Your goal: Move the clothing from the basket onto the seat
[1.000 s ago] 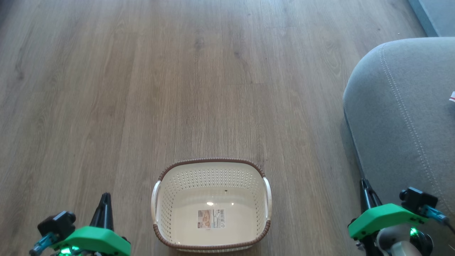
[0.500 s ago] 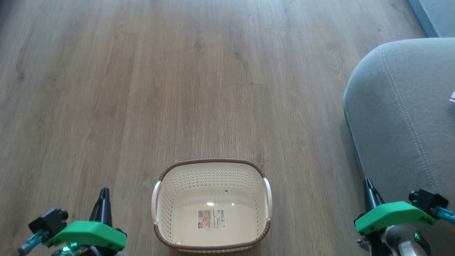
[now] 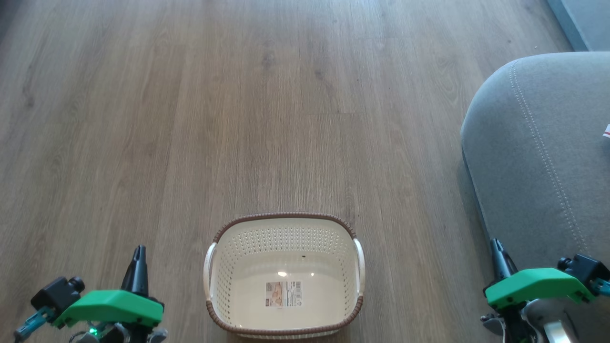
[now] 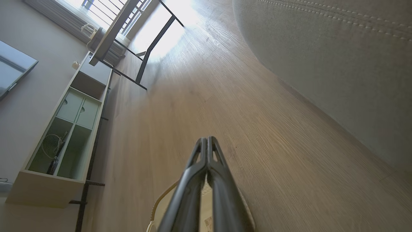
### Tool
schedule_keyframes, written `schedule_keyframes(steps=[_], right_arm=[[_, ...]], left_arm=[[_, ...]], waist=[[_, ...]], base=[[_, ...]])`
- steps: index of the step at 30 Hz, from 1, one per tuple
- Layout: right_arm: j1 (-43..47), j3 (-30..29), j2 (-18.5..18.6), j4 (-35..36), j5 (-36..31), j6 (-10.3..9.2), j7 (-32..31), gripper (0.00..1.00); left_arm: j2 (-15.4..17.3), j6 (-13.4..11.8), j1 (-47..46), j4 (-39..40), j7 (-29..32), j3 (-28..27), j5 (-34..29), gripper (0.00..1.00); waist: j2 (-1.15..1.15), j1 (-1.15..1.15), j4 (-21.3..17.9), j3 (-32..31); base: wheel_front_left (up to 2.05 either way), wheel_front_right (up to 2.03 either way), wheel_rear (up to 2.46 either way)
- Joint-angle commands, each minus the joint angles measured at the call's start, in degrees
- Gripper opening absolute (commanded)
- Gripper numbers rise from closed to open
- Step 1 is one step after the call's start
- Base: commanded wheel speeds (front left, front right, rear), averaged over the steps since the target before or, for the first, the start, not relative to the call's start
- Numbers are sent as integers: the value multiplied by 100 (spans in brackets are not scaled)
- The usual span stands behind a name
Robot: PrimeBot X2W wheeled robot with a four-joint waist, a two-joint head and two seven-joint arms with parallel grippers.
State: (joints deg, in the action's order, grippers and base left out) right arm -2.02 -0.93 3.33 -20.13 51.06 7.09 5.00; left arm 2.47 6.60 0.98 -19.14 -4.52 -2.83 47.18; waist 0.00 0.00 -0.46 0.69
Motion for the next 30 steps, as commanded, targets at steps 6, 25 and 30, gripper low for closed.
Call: schedule_keyframes(steps=[6,25,30], right_arm=[[-287,-39,1,252,472,21,-145,0],[-329,-200,-7,370,1665,27,-466,0],[-339,-243,-9,401,1979,29,-550,0]], left_arm=[[29,44,-329,240,116,-174,512,0],[33,59,-456,327,437,-238,1812,0],[34,63,-489,350,522,-255,2154,0]], waist=[[0,0,5,-5],[0,0,18,-20],[0,0,21,-24]], base=[[0,0,0],[0,0,0],[0,0,0]])
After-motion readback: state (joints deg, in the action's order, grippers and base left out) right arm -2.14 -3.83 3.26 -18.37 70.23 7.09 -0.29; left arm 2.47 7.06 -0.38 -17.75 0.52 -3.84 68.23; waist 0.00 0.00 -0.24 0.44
